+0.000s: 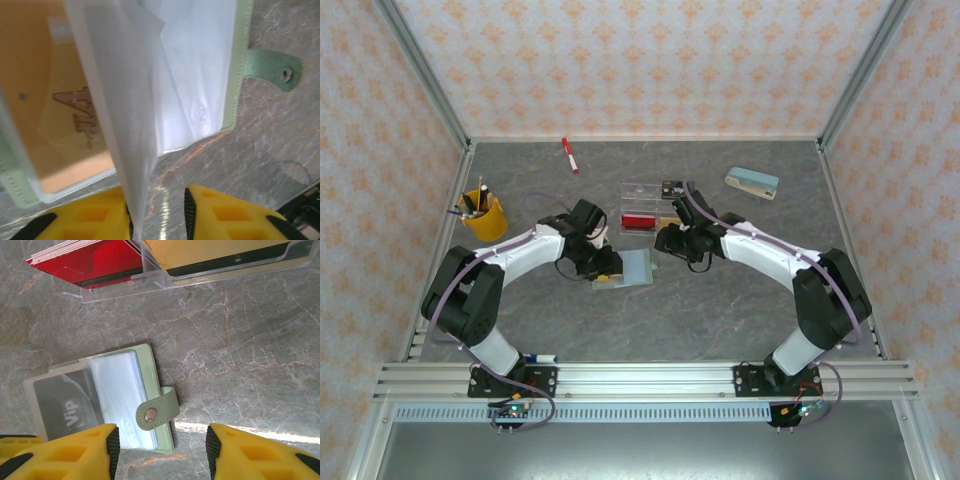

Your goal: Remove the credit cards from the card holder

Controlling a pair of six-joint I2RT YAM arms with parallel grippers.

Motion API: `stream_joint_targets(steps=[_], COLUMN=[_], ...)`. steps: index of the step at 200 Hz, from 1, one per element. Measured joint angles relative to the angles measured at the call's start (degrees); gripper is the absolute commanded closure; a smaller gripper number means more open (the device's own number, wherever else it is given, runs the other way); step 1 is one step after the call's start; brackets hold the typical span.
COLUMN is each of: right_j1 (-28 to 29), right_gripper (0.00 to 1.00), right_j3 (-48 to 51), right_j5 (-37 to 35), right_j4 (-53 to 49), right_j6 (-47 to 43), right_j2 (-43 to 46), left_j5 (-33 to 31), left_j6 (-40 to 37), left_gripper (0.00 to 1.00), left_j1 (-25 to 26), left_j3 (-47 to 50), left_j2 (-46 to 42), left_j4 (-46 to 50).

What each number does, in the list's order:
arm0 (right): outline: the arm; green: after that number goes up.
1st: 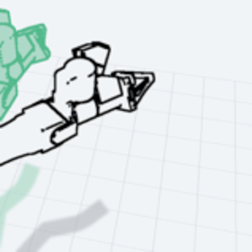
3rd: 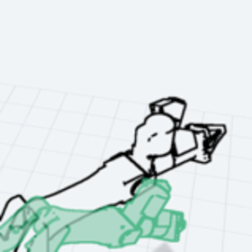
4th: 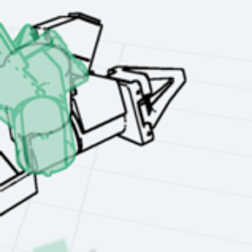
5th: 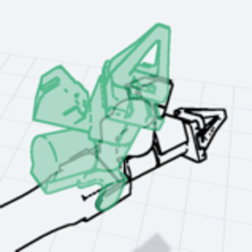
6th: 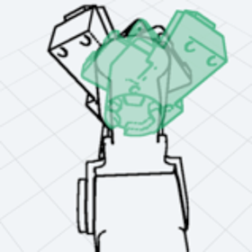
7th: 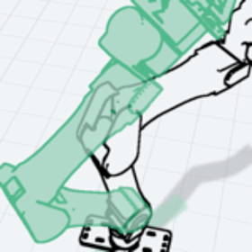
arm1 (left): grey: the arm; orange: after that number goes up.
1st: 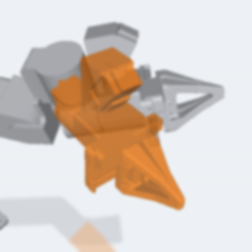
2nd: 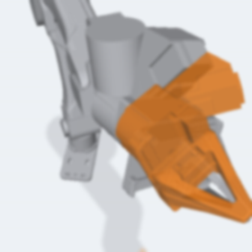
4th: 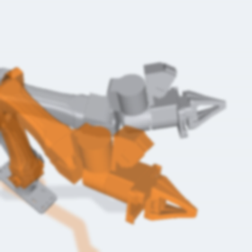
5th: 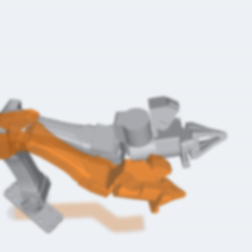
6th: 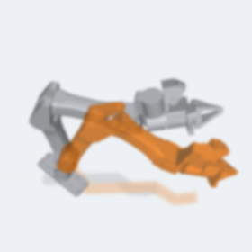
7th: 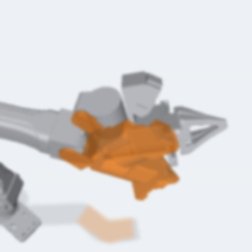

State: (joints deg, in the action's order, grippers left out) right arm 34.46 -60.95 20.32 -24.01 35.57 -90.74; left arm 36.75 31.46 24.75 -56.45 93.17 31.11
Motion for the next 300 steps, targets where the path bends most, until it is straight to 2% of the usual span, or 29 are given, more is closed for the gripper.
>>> stream_joint_targets(steps=[21, 56, 79, 117, 167, 197, 238, 268, 300], right_j1=[0.00, 0.00, 0.00, 0.00, 2.01, 5.66, 8.26, 8.15, 8.15], right_gripper=[0.49, 0.49, 0.49, 0.49, 0.60, 0.71, 0.82, 0.84, 0.79], right_j3=[0.00, 0.00, -0.17, -2.71, -8.55, -14.53, -20.09, -23.21, -23.41], right_j5=[-0.59, -1.07, -1.55, -2.56, -2.34, -1.86, -2.03, -3.08, -3.45], right_j4=[-0.59, -0.98, -2.08, -3.89, -4.76, -5.51, -7.69, -9.53, -10.43], right_j6=[0.44, 0.90, 0.87, 0.85, -0.59, -2.95, -4.26, -4.63, -5.51], right_j2=[1.66, 3.56, 3.80, 2.34, -3.82, -10.49, -18.27, -22.64, -24.44], left_j5=[1.60, 3.63, 5.16, 7.74, 5.66, 2.93, 1.20, -0.02, 0.31], left_j6=[1.46, 4.96, 8.17, 12.07, 13.70, 14.32, 15.37, 16.20, 16.74], left_gripper=[0.52, 0.33, 0.27, 0.24, 0.28, 0.39, 0.51, 0.57, 0.60], left_j1=[0.00, 0.02, 0.15, 0.37, -1.79, -4.17, -4.28, -4.28, -4.13], left_j3=[0.35, 0.42, 0.68, 1.81, 4.81, 6.84, 7.02, 7.02, 7.02], left_j2=[0.00, 0.02, 0.09, 1.62, 0.87, -2.69, -3.54, -3.54, -2.56], left_j4=[-2.80, -8.26, -13.18, -20.13, -20.24, -19.30, -17.75, -16.79, -17.00])
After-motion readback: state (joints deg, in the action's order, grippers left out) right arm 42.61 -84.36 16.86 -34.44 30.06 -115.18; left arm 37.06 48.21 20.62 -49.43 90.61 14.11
